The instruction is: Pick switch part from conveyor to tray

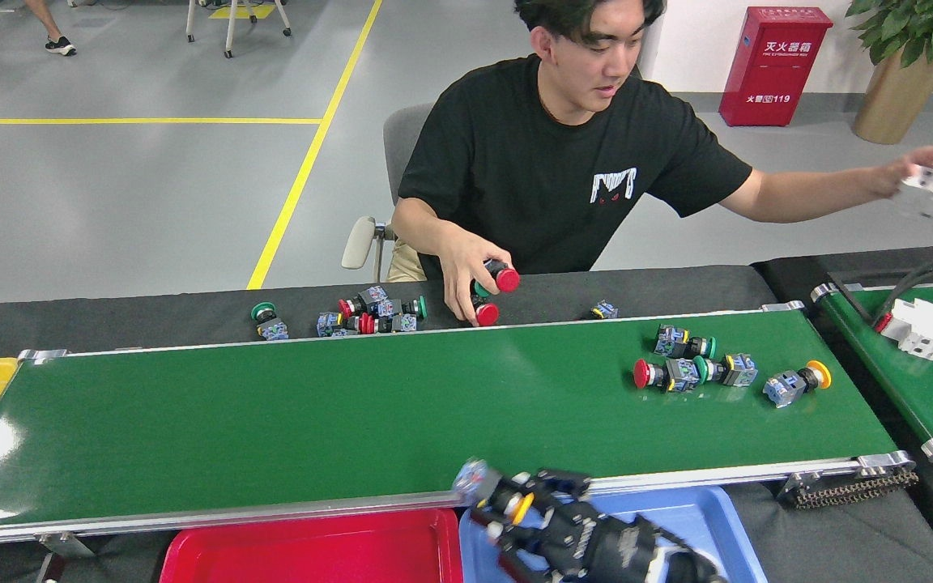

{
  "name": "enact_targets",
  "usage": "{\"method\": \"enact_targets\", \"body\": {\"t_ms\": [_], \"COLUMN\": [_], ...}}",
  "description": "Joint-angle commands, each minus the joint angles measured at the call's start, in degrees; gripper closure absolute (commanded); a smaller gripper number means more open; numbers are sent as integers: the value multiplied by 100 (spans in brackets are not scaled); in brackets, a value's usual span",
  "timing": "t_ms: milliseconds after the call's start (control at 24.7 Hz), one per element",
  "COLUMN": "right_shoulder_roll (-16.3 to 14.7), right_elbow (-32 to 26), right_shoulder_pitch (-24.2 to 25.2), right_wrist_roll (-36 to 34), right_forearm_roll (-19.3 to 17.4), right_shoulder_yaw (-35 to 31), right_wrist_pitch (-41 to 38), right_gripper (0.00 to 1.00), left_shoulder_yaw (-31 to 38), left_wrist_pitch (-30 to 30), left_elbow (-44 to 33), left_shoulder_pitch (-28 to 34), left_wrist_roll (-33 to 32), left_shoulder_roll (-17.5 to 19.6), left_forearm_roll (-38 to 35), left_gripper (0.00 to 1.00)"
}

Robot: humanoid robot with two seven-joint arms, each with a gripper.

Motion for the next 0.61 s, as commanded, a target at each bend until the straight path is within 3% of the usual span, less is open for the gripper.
{"method": "enact_targets", "body": {"t_ms": [0,81,162,243,364,445,566], "right_shoulder_roll": [76,67,23,58,-47,-170,-276], "right_elbow": [-39,-83,-276,-531,-1023,-1234,-1225], "right_shoulder_pitch": [-117,-108,-3,463,1289,1869,2045], "right_wrist_roll": [-17,-26,-26,-34,-342,-773,-887], "right_forearm_roll": [-12,-39,-47,-47,-39,-39,23], "right_shoulder_yaw": [-9,-123,-765,-1565,-2197,-2373,-2373], "right_wrist_pitch": [-90,-90,-11,982,2714,3373,4287], "right_gripper": [0,0,0,14,14,13,13], "left_shoulder_yaw": [10,19,27,36,54,54,54], "left_wrist_pitch": [-2,-2,-2,-2,-2,-2,-2], "left_elbow": [-64,-64,-55,-46,-64,-55,-73], "left_shoulder_pitch": [-30,-30,-30,-21,-13,-13,-13], "left_wrist_roll": [28,28,28,28,28,28,28], "left_shoulder_roll": [46,38,29,20,3,3,3], "left_forearm_roll": [17,17,17,17,17,17,17], "left_gripper": [0,0,0,0,0,0,0]}}
